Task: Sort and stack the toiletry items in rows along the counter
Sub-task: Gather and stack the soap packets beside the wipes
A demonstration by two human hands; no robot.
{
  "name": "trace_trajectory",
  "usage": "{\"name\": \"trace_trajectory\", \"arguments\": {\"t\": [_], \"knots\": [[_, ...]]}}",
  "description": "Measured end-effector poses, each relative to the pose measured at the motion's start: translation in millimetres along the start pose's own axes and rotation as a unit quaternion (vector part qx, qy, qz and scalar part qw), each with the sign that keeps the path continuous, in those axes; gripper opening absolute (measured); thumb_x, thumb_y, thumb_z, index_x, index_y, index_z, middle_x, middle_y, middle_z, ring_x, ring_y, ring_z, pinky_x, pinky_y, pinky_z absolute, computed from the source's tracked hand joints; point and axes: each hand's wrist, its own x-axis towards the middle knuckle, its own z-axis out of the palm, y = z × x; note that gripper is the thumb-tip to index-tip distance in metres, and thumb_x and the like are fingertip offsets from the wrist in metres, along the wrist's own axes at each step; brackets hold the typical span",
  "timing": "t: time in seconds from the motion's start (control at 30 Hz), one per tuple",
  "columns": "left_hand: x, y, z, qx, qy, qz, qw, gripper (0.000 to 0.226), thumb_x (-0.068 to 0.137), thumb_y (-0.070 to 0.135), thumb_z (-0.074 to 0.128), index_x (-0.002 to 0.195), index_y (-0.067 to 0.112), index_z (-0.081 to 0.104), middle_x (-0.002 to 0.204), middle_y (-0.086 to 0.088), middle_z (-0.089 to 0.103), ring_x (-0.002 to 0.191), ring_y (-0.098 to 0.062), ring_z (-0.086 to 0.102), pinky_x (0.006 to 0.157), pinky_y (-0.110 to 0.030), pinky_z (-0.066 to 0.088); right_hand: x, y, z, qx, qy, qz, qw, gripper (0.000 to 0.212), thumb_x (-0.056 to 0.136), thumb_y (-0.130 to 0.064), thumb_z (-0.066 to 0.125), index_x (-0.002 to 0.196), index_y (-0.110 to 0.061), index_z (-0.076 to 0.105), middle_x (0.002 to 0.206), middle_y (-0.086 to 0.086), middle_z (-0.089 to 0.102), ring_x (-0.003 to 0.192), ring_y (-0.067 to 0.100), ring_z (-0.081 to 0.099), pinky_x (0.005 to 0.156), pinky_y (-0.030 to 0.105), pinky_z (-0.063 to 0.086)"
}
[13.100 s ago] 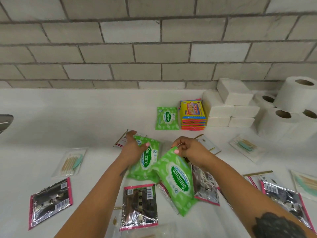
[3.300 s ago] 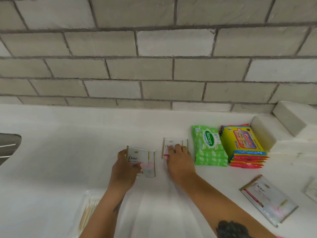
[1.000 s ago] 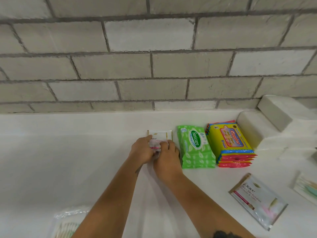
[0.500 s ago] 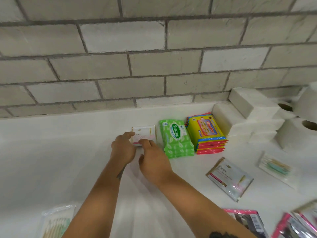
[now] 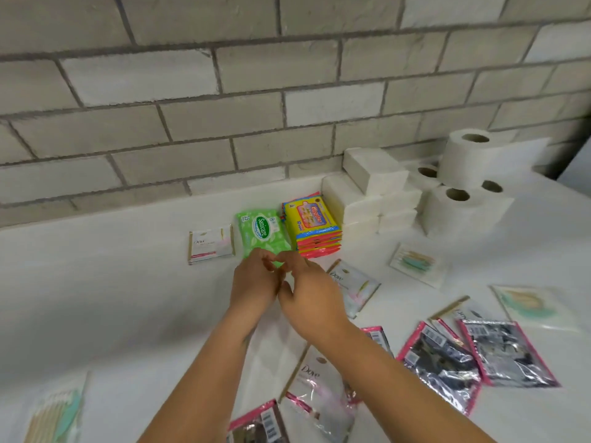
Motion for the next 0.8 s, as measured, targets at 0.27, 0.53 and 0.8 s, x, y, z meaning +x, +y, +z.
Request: {"name": "trace_trajectory", "arguments": {"t": [0.27,0.53,0.8], "knots": [[1,28,73,0.120,-0.081,0.008,0.989,0.022,0.087,0.016,0.050,0.104,0.008,0.062,0.109,-0.013,0.064,0.106,-0.031,0.058,0.089,-0.035,0.046,-28,44,-41,-0.031,0.018,0.041,0.999,0.038,0.086,-0.014,0.048,0.122,-0.025,0.047,0.109,0.003,0.062,0.101,0.026,0.056,0.076,0.036,0.045],[7,45,109,0.235,-0.074,-0.082,0.966,0.058,0.087,0.034,0.059,0.133,0.006,0.038,0.136,-0.014,0.041,0.126,-0.031,0.039,0.098,-0.038,0.039,-42,75,-61,-0.025,0.019,0.056,0.998,0.039,0.086,-0.017,0.050,0.124,-0.025,0.046,0.112,0.001,0.061,0.102,0.023,0.056,0.081,0.035,0.047],[10,42,108,0.205,-0.119,-0.089,0.967,0.052,0.065,0.044,0.076,0.105,0.016,0.060,0.102,-0.005,0.067,0.095,-0.024,0.064,0.081,-0.032,0.053,-47,92,-75,-0.011,0.004,0.046,0.999,0.040,0.090,-0.020,0.049,0.129,-0.027,0.043,0.115,-0.003,0.060,0.098,0.016,0.056,0.077,0.028,0.044]]}}
